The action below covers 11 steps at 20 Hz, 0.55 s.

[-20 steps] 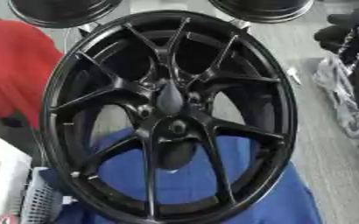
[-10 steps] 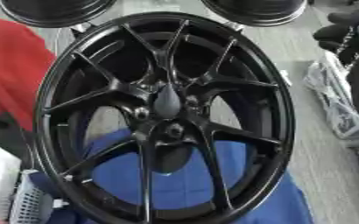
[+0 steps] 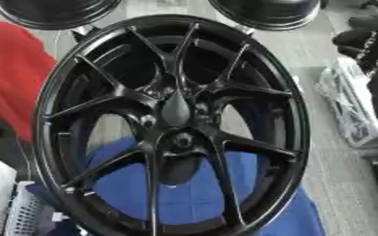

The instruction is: Pull the pin out of the wheel hub.

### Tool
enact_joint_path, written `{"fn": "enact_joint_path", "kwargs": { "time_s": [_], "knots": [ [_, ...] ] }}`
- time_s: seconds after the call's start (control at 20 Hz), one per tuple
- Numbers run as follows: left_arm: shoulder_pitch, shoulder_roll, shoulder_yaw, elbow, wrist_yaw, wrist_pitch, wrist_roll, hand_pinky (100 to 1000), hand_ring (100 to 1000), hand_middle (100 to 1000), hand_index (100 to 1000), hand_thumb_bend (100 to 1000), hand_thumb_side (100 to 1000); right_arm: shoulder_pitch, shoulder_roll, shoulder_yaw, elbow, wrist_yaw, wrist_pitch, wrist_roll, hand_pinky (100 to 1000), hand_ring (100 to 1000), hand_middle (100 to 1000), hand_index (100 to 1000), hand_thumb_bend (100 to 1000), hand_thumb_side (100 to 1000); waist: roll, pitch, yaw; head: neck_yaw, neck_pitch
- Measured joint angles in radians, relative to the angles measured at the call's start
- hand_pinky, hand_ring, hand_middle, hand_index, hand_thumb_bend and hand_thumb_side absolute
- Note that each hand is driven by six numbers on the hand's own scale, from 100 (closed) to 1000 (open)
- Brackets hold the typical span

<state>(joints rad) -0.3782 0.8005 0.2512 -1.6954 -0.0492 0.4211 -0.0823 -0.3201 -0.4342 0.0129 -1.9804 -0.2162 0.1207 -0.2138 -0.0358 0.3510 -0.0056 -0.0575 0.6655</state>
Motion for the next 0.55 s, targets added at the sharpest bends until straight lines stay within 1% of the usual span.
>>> {"fn": "enact_joint_path", "kwargs": {
  "time_s": [0.1,0.3,0.55],
  "knots": [
    [-0.017,-0.035,-0.002,-0.054,0.032,-0.032,0.033,763,676,642,697,415,650,-0.006,0.0,0.0,0.0,-0.002,-0.003,0.003,865,766,616,759,100,806,-0.004,0.0,-0.001,0.004,0.0],
    [-0.016,-0.112,-0.029,-0.155,0.095,-0.094,0.096,768,673,635,696,424,623,-0.013,-0.001,0.0,0.0,-0.005,-0.01,0.009,864,765,615,759,100,801,-0.01,0.0,-0.003,0.012,0.0],
    [0.039,-0.215,-0.068,-0.262,0.175,-0.173,0.175,773,677,632,701,415,623,-0.024,-0.001,0.0,0.0,-0.006,-0.02,0.016,864,764,616,759,100,797,-0.015,0.002,-0.013,0.03,-0.003]
  ]
}}
